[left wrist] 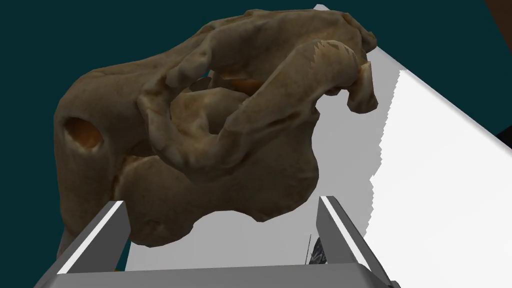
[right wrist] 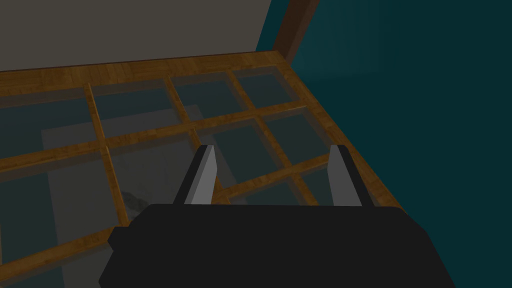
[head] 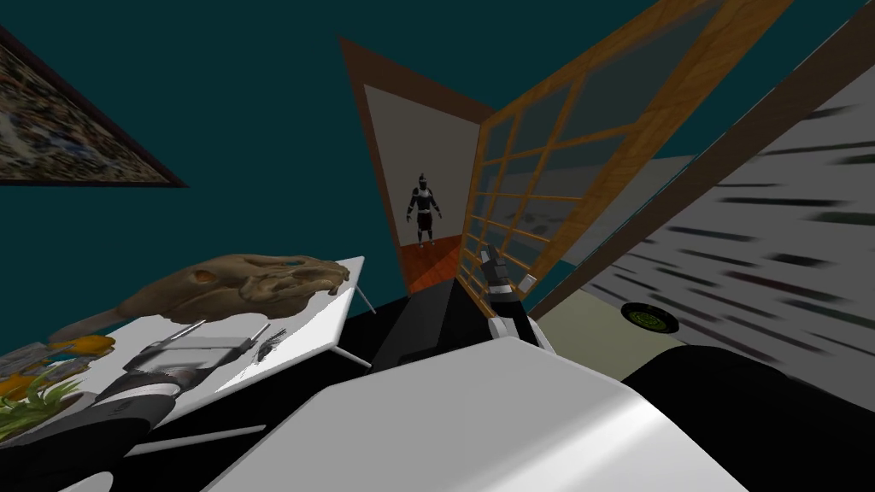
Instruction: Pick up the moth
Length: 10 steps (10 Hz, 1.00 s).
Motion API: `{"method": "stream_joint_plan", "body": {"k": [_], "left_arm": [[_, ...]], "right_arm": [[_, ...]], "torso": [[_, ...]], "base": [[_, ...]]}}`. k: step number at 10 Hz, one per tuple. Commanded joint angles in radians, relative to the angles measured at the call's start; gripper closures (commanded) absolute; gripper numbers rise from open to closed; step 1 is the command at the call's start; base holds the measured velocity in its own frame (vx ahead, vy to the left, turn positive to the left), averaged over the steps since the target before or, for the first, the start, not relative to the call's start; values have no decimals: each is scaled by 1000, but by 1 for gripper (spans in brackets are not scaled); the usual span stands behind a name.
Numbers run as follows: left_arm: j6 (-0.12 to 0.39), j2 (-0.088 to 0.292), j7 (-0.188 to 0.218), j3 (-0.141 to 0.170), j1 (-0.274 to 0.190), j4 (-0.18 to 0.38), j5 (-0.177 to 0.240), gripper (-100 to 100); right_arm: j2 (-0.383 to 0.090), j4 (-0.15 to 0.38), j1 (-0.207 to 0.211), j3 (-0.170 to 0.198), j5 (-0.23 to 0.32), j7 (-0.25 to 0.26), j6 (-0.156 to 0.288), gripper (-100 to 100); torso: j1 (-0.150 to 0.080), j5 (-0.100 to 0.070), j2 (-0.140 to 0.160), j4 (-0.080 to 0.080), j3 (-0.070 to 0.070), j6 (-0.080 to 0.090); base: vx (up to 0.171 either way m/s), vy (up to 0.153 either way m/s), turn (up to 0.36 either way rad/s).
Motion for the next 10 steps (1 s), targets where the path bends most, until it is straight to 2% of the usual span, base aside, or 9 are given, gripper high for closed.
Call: {"method": "stream_joint_plan", "body": {"k": [1, 2, 3, 4, 5, 6, 7, 8, 10], "left_arm": [[30, 4, 19, 6, 6, 6, 15, -100], [69, 17, 53, 22, 15, 15, 48, -100], [77, 17, 53, 22, 15, 15, 48, -100], [116, 28, 84, 37, 24, 25, 81, -100], [123, 28, 84, 37, 24, 25, 81, -100], [168, 38, 112, 49, 32, 34, 114, -100], [168, 38, 112, 49, 32, 34, 114, -100], [205, 46, 138, 60, 39, 43, 146, -100], [245, 53, 162, 69, 46, 51, 176, -100]], "right_arm": [[0, 0, 0, 0, 0, 0, 0, 0], [0, 0, 0, 0, 0, 0, 0, 0], [0, 0, 0, 0, 0, 0, 0, 0], [0, 0, 0, 0, 0, 0, 0, 0], [0, 0, 0, 0, 0, 0, 0, 0], [0, 0, 0, 0, 0, 0, 0, 0], [0, 0, 0, 0, 0, 0, 0, 0], [0, 0, 0, 0, 0, 0, 0, 0], [0, 0, 0, 0, 0, 0, 0, 0]], "torso": [[0, 0, 0, 0, 0, 0], [0, 0, 0, 0, 0, 0], [1, 0, 0, 0, 0, 0], [1, 0, 1, 0, 0, 0], [1, 0, 0, 0, 0, 0], [1, 0, 0, 0, 0, 0], [2, 0, 0, 0, 0, 0], [2, 1, 0, 0, 0, 0], [2, 1, 1, 0, 0, 0]], "base": [[51, -14, -6], [53, -12, -18], [44, -12, -7], [59, -3, -9], [49, 0, -6], [59, 8, -12], [48, 15, -2], [59, 15, -8], [48, 24, -2]]}}
